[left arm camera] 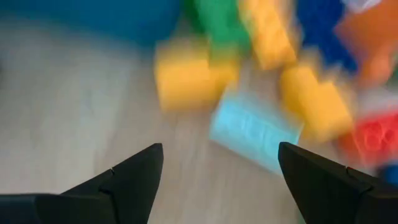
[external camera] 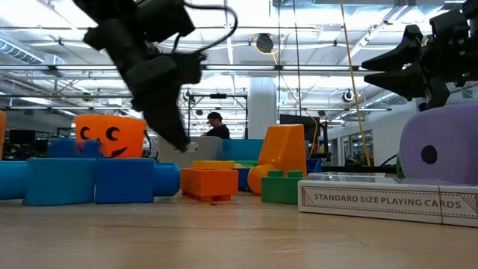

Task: Pick & Place Toys
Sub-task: Put the blue 2 stud gamepiece into the white bin

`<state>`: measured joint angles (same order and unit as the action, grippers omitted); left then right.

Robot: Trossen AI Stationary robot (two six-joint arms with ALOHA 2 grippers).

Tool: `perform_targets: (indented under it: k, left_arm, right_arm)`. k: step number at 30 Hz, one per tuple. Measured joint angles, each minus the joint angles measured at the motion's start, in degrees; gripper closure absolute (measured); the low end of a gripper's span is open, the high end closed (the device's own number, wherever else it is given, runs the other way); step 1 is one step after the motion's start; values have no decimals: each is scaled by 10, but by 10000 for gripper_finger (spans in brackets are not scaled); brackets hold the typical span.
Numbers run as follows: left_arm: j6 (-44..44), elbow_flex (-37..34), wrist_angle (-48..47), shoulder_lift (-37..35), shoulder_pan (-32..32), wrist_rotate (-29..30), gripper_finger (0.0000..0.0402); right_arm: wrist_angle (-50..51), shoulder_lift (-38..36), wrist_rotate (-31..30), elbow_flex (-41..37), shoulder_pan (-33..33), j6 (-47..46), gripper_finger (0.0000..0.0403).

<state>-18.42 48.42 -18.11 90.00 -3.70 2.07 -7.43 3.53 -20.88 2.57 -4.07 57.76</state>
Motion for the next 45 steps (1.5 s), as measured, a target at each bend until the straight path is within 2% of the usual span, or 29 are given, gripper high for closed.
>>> perform_targets:
  k: [4,8,11,13,17,21,26,35,39,45]
  left_arm:
    - [69,26,-48,2,0,2,80]
    - [60,62,-121,-2,0,5,80]
    - [-28,90,-248,1,-2,1,80]
    - [-93,113,-332,-2,0,-22,80]
    - [-208,115,-462,-1,-10,-48,80]
    - [-242,79,-454,-1,-52,-33,80]
    - [-264,44,-447,-3,-62,-33,80]
    - [-276,34,-433,-143,-60,23,80]
    - [-337,-18,-431,-204,-81,21,80]
    - [-463,-115,-390,-235,-120,10,80]
  right_arm:
    - [3,1,0,0,0,0,234]
    - [4,1,0,0,0,0,234]
    - [4,1,0,0,0,0,234]
    - [3,1,0,0,0,0,234]
    - [4,1,0,0,0,0,234]
    - [3,1,0,0,0,0,234]
    - [4,1,0,0,0,0,234]
    - [3,1,0,0,0,0,234]
    - [4,1,0,0,0,0,234]
    - [3,1,0,0,0,0,234]
